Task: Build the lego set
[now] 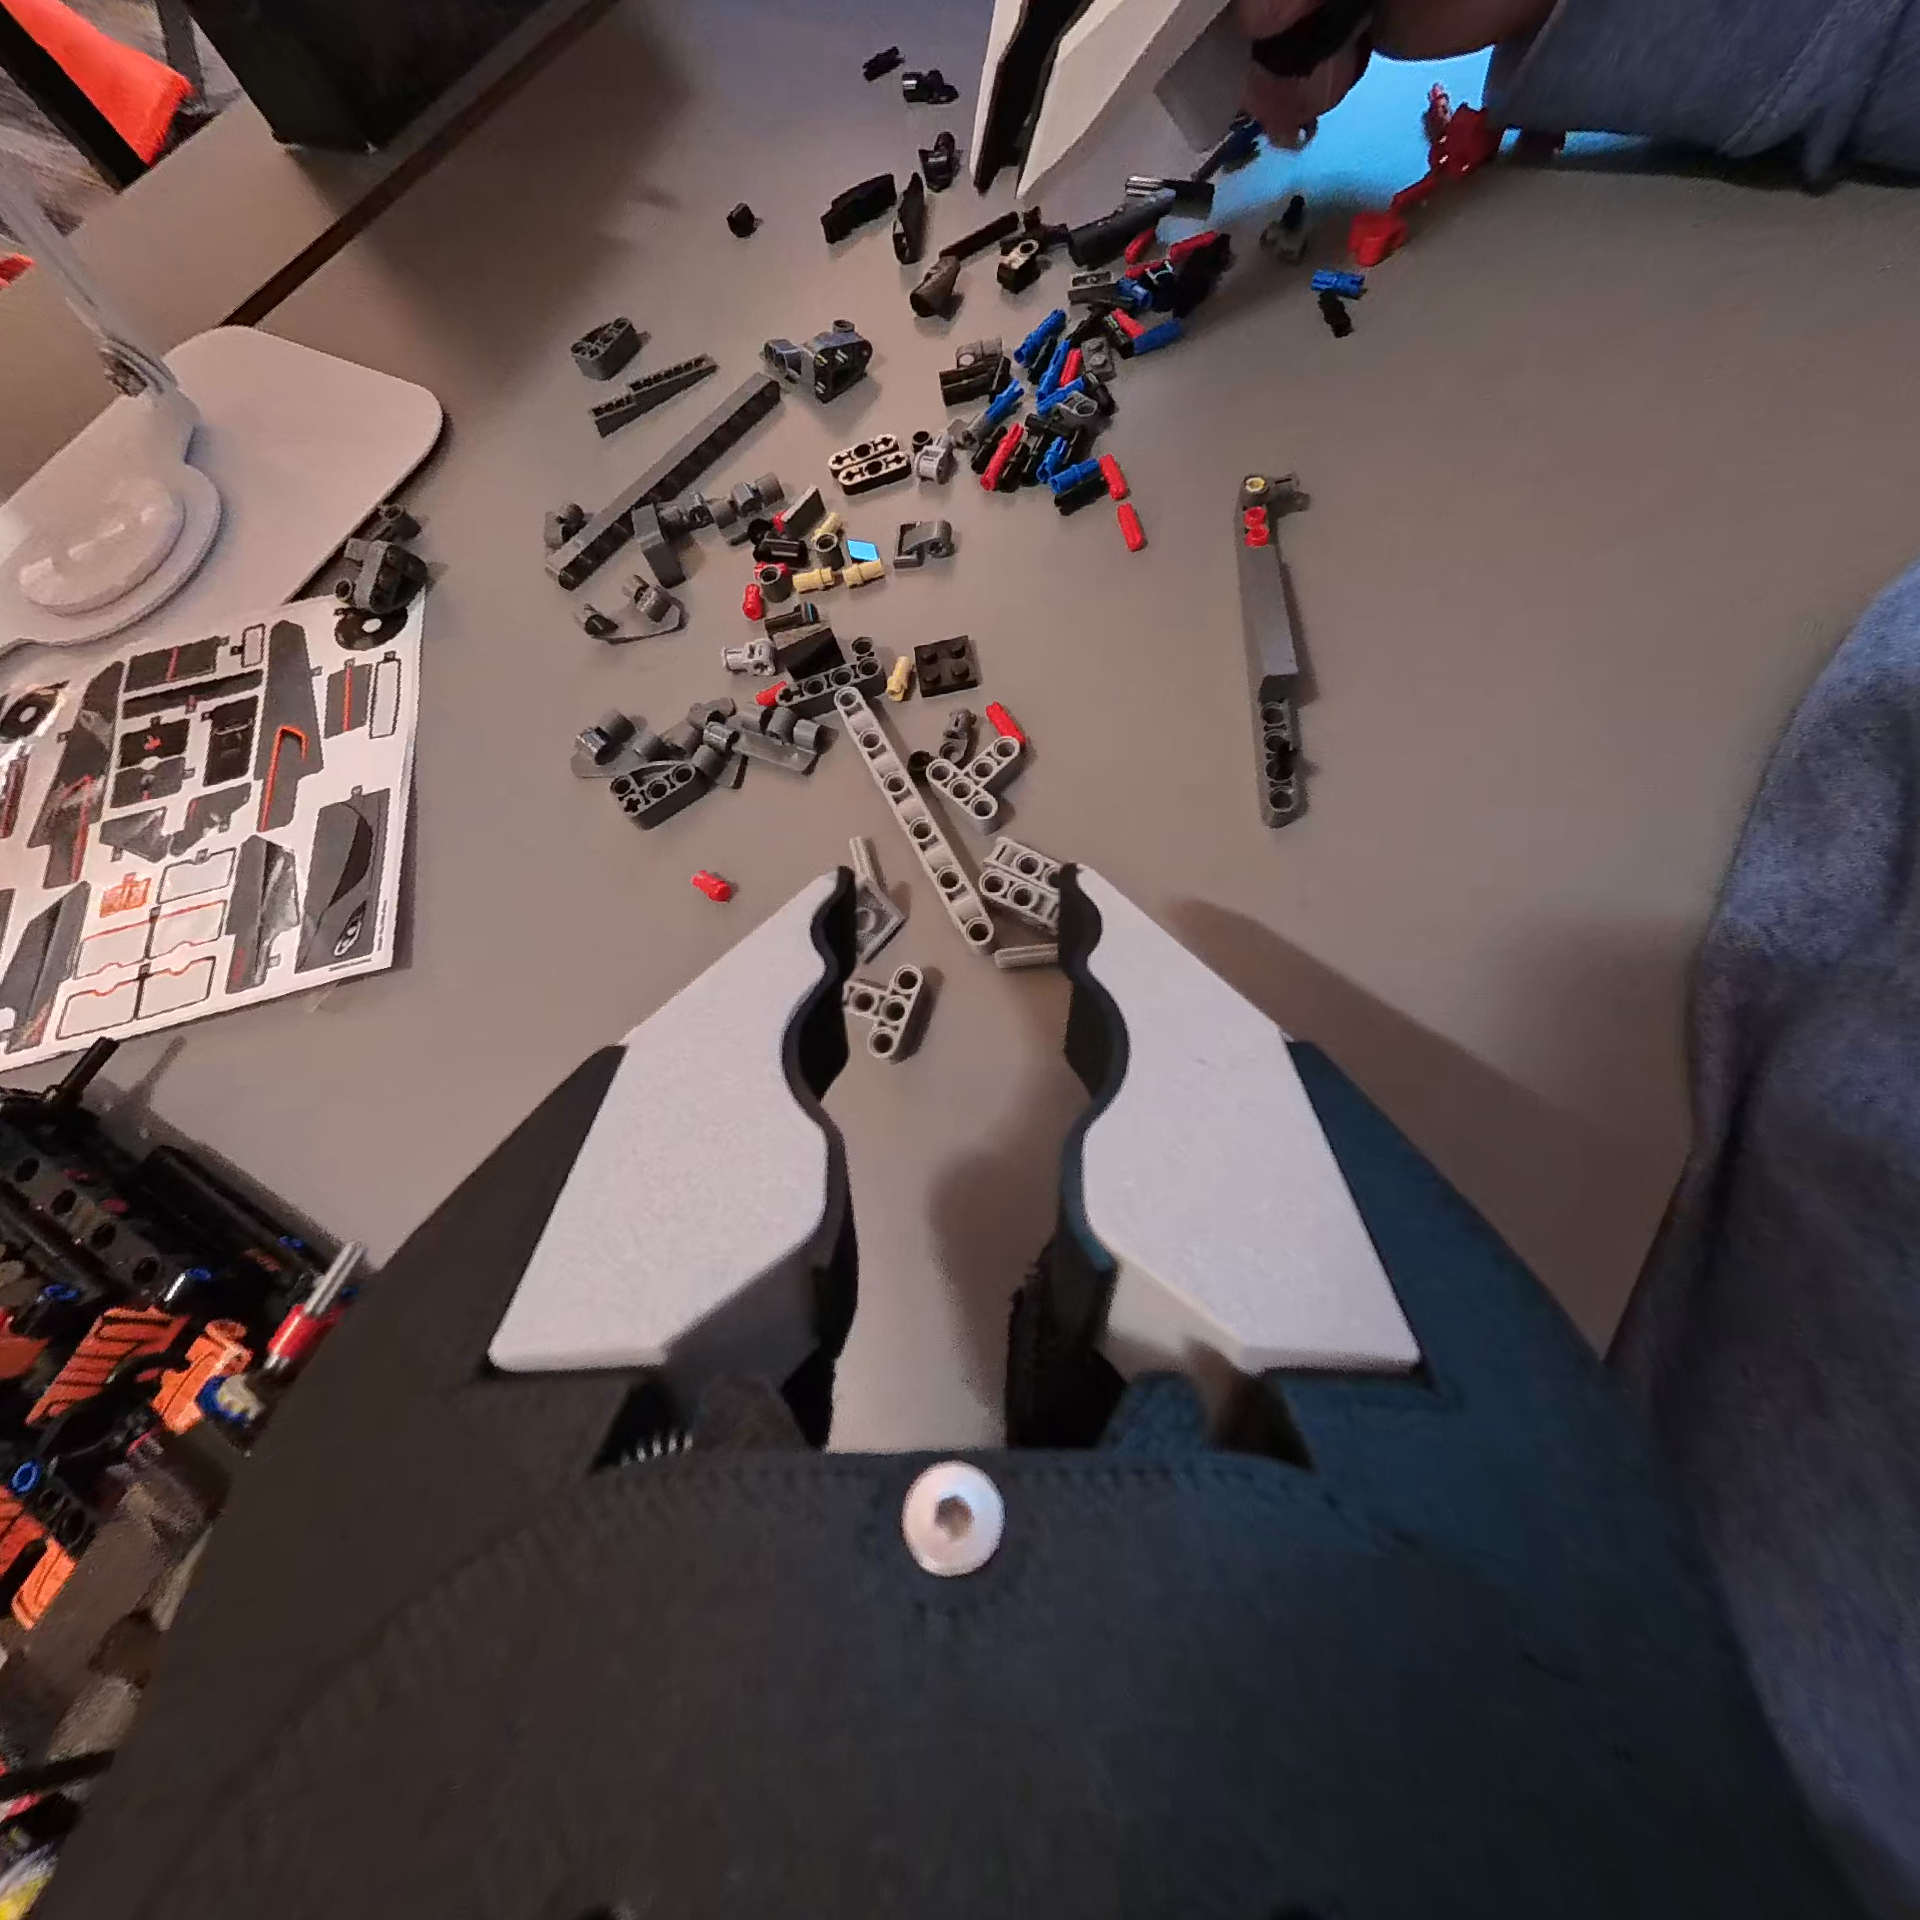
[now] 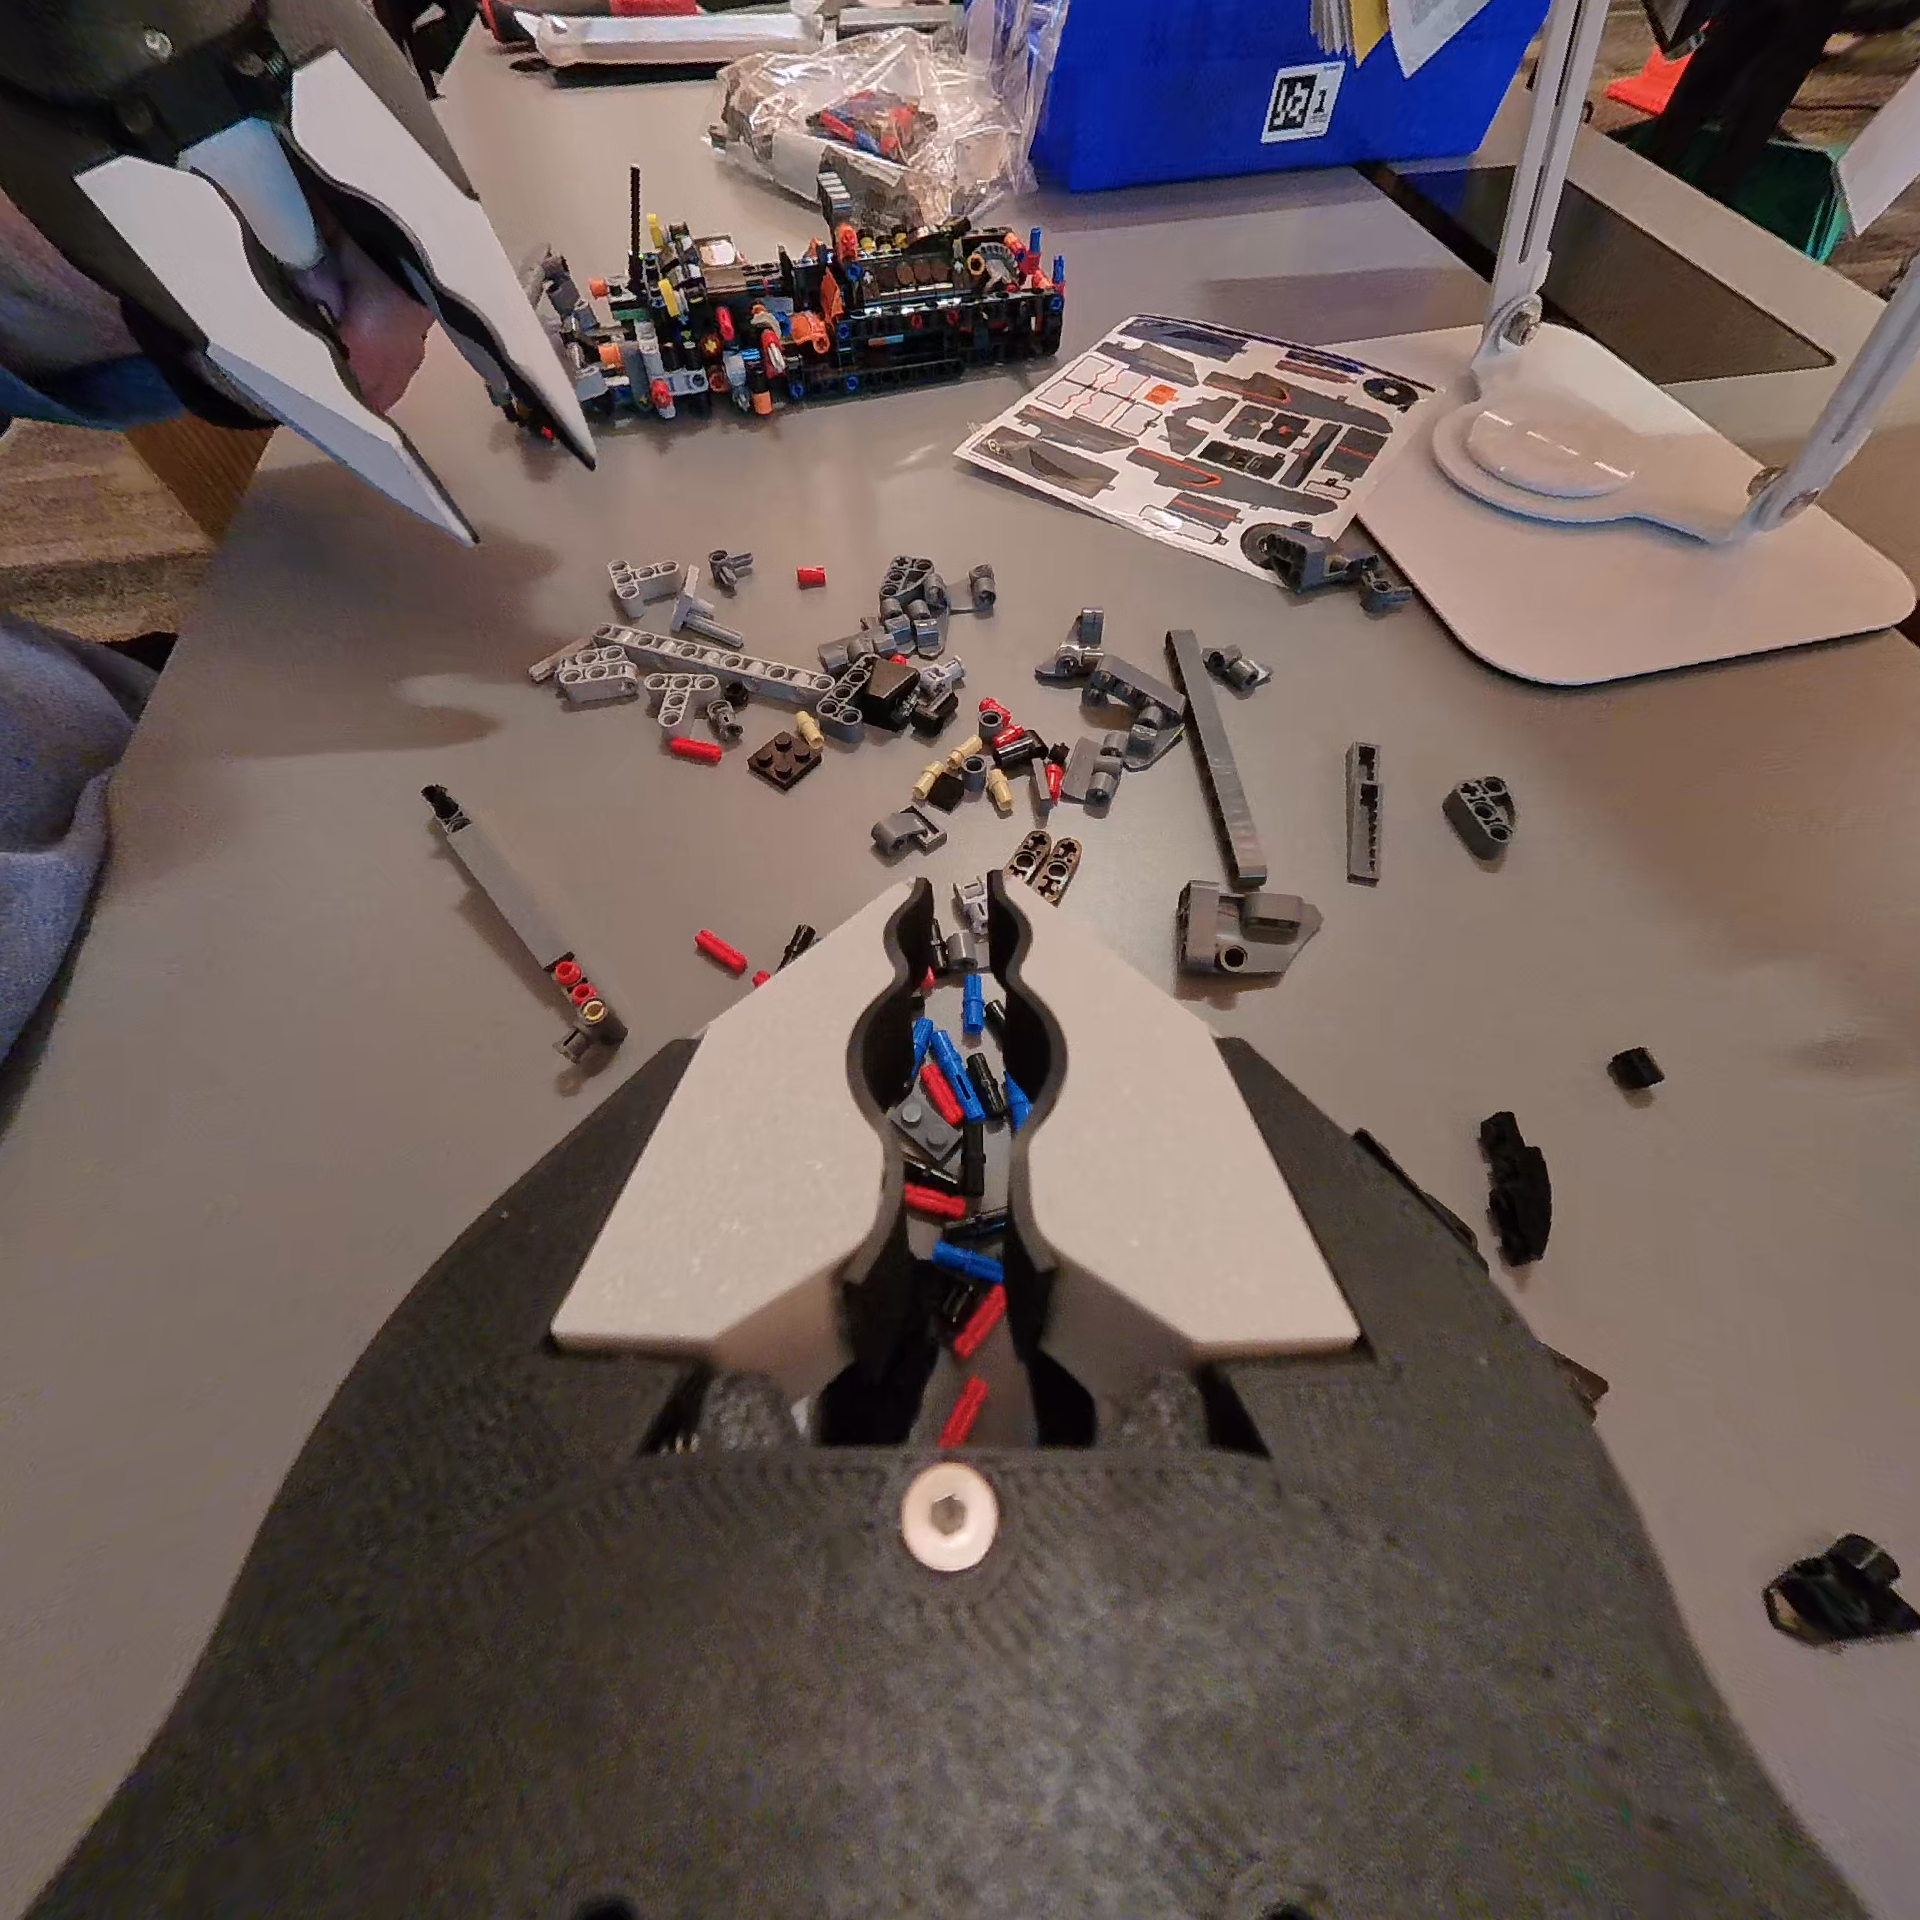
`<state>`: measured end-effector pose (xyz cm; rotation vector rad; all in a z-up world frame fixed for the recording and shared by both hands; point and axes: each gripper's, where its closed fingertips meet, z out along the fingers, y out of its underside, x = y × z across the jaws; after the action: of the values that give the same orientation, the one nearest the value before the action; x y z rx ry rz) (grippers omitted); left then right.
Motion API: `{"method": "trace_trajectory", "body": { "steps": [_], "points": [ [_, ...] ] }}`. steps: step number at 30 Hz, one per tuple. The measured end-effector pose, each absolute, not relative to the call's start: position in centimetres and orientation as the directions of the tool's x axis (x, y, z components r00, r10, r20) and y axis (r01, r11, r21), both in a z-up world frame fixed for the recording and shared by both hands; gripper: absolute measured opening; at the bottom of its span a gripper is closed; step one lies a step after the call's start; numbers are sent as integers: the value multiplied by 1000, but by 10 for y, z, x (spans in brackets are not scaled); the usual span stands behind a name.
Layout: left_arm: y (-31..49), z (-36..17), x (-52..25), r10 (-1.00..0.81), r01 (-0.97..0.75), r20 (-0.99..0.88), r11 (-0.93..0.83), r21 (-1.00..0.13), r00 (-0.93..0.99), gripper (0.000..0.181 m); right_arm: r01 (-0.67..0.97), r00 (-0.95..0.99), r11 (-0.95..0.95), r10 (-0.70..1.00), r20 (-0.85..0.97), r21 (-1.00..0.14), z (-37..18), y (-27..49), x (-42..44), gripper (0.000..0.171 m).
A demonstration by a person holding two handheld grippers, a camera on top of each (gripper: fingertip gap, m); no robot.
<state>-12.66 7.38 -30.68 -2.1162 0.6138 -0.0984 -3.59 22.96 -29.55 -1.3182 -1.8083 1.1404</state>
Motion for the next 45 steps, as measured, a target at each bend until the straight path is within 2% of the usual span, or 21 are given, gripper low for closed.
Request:
{"method": "trace_trajectory", "body": {
  "steps": [6,10,13,17,23,31,42,45],
  "points": [
    [72,-305,-123,-465,-391,-159,-461,-796,871,36,363,-285,167,957,62,-917,-280,235,-34,6],
    [70,-301,-124,-459,-380,-155,-452,-807,875,36,265,-146,178,979,143,-948,-233,259,-19,9],
    [70,-302,-123,-462,-370,-141,-454,-811,876,36,297,-36,135,991,130,-945,-216,282,2,8],
    [72,-306,-119,-473,-373,-134,-459,-806,871,36,444,45,106,989,141,-890,-234,302,28,10],
    [76,-312,-112,-483,-370,-117,-469,-802,868,36,598,6,115,989,148,-794,-270,293,43,11],
    [72,-301,-68,-598,-352,-44,-411,-841,801,42,561,-5,116,991,137,-820,-278,285,51,11],
    [89,-325,-33,-623,-418,-70,-432,-799,779,43,541,3,112,991,135,-834,-273,283,70,10],
    [97,-331,-27,-630,-442,-82,-440,-782,772,37,553,-3,115,991,136,-825,-274,280,78,10]
  ]
}}
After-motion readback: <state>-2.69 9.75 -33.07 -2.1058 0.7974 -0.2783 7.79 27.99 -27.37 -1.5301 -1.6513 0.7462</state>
